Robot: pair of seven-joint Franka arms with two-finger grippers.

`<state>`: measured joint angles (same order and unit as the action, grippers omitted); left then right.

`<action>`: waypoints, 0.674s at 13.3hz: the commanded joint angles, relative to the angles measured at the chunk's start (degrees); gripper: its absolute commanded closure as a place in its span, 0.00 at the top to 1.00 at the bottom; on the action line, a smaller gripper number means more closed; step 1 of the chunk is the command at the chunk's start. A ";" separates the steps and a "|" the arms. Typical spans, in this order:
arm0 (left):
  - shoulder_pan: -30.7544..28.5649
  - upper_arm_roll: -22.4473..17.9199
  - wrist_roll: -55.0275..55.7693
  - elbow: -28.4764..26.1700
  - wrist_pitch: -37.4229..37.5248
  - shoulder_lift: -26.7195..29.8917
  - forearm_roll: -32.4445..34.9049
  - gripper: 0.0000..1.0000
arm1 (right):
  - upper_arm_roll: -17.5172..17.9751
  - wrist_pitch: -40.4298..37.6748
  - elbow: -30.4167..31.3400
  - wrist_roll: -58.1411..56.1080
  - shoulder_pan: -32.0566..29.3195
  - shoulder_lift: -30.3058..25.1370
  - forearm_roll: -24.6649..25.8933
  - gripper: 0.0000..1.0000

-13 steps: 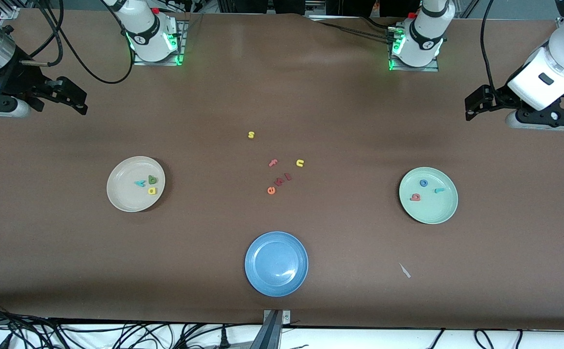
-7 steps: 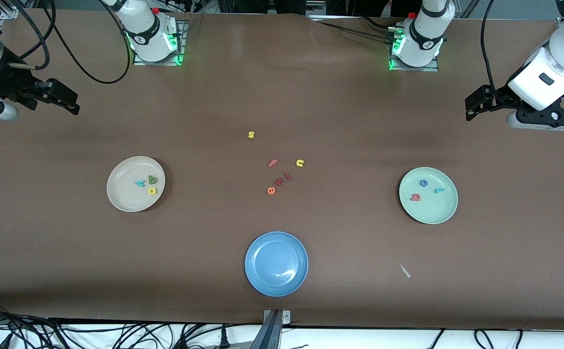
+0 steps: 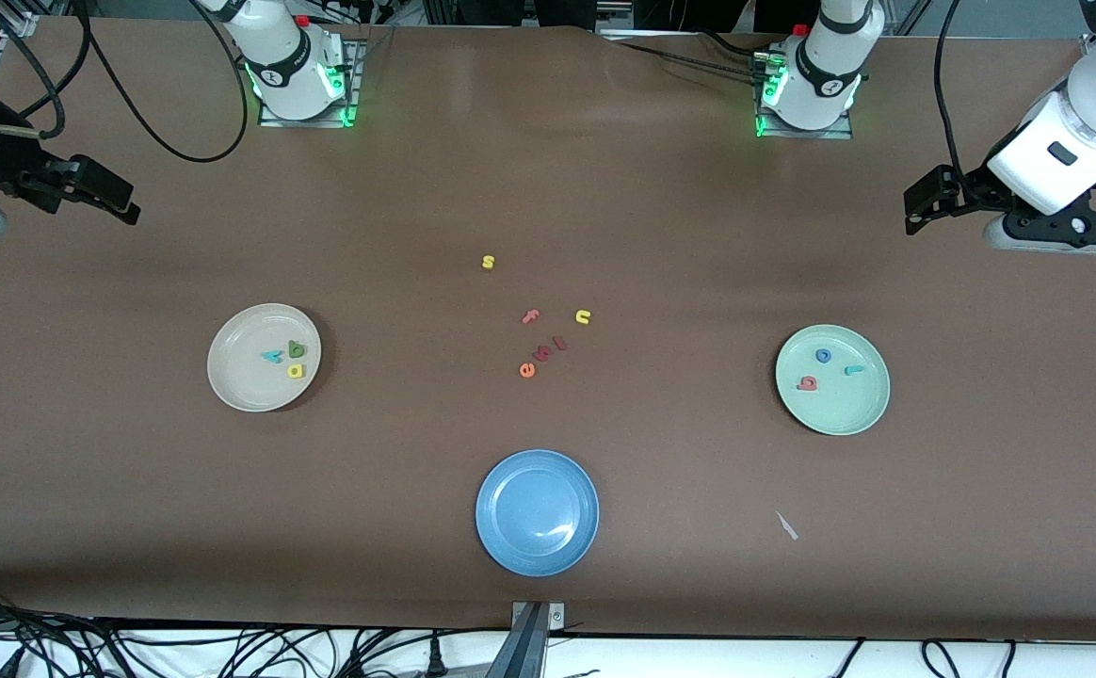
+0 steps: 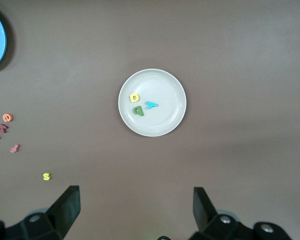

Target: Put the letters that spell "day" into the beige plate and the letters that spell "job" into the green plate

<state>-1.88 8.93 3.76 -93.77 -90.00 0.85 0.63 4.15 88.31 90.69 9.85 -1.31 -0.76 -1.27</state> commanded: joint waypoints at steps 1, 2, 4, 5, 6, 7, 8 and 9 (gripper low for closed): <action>-0.31 0.39 0.19 1.05 0.88 -0.05 1.48 1.00 | -1.77 0.46 1.86 -7.54 -0.27 -1.35 -0.75 1.00; -0.31 0.39 0.19 1.05 0.88 -0.05 1.48 1.00 | -1.86 0.99 2.12 -8.17 -0.27 -1.35 -0.49 1.00; -0.31 0.39 0.19 1.05 0.88 -0.05 1.48 1.00 | -1.86 2.56 2.21 -8.09 -0.10 -1.17 0.38 1.00; -0.31 0.39 0.19 1.05 0.88 -0.14 1.48 1.00 | -1.86 3.62 2.73 -8.09 -0.10 -1.08 0.56 1.00; -0.31 0.39 0.19 1.05 0.88 -0.06 1.48 1.00 | -1.86 3.97 3.17 -7.92 -0.18 -1.08 0.57 1.00; -0.31 0.39 0.19 1.05 0.88 -0.05 1.48 1.00 | -1.86 3.72 3.35 -7.57 -0.10 -1.08 0.65 1.00; -0.31 0.39 0.19 1.05 0.88 -0.14 1.48 1.00 | -1.86 3.63 3.96 -7.48 -0.18 -1.08 0.65 1.00; -0.31 0.39 0.19 1.05 0.88 -0.06 1.48 1.00 | -1.86 3.71 4.40 -7.39 -0.36 -1.08 0.65 1.00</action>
<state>-1.91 8.93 3.76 -93.77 -90.00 0.85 0.63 2.17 91.18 93.16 2.83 -1.34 -0.73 -1.12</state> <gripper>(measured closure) 0.000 0.000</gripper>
